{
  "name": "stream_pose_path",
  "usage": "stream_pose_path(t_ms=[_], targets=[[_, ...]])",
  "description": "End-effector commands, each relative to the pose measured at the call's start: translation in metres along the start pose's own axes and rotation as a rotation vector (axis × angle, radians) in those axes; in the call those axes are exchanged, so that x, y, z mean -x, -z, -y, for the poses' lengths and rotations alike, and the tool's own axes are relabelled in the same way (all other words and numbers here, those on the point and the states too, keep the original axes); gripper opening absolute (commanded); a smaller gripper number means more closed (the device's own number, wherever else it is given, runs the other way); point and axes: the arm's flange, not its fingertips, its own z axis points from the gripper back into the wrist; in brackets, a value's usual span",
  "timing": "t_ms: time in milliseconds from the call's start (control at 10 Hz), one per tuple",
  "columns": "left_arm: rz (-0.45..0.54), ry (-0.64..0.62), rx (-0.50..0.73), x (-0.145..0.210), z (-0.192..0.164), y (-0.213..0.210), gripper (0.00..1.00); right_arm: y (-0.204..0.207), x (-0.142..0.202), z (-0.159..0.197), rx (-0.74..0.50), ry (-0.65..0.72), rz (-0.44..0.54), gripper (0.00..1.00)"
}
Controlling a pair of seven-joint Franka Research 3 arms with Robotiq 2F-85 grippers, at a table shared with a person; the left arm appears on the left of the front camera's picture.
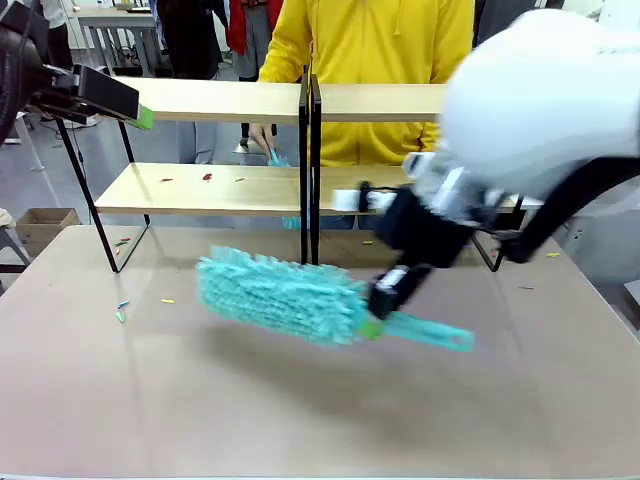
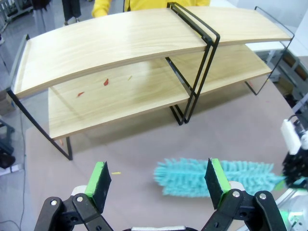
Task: Clean the shelves.
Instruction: Clean another randomly selected level of the Shelf with the Duster.
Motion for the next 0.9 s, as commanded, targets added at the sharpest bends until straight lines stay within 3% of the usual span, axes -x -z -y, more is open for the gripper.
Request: stream_pose_path(t_ms=[0, 100, 200, 300, 400, 600, 800], targets=[[0.005, 0.000, -0.011, 0.000, 0.000, -0.002, 1.00, 0.011, -0.026, -0.020, 0.055, -0.082, -0.038, 0.13], [0.005, 0.000, -0.011, 0.000, 0.000, -0.002, 1.00, 0.000, 0.000, 0.000, 0.000, 0.000, 0.000, 0.13], [0.005, 0.000, -0.011, 0.000, 0.000, -0.002, 1.00, 0.000, 0.000, 0.000, 0.000, 0.000, 0.000, 0.13], [0.005, 0.000, -0.011, 0.000, 0.000, -0.002, 1.00, 0.014, -0.020, -0.027, 0.024, -0.045, 0.001, 0.13], [0.005, 0.000, -0.011, 0.000, 0.000, -0.002, 1.00, 0.013, -0.015, -0.023, -0.009, -0.038, 0.089, 0.13], [0.005, 0.000, -0.011, 0.000, 0.000, -0.002, 1.00, 0.014, -0.025, -0.042, 0.089, 0.003, 0.263, 0.13], [0.005, 0.000, -0.011, 0.000, 0.000, -0.002, 1.00, 0.020, -0.034, -0.054, 0.174, 0.176, 0.406, 0.13]])
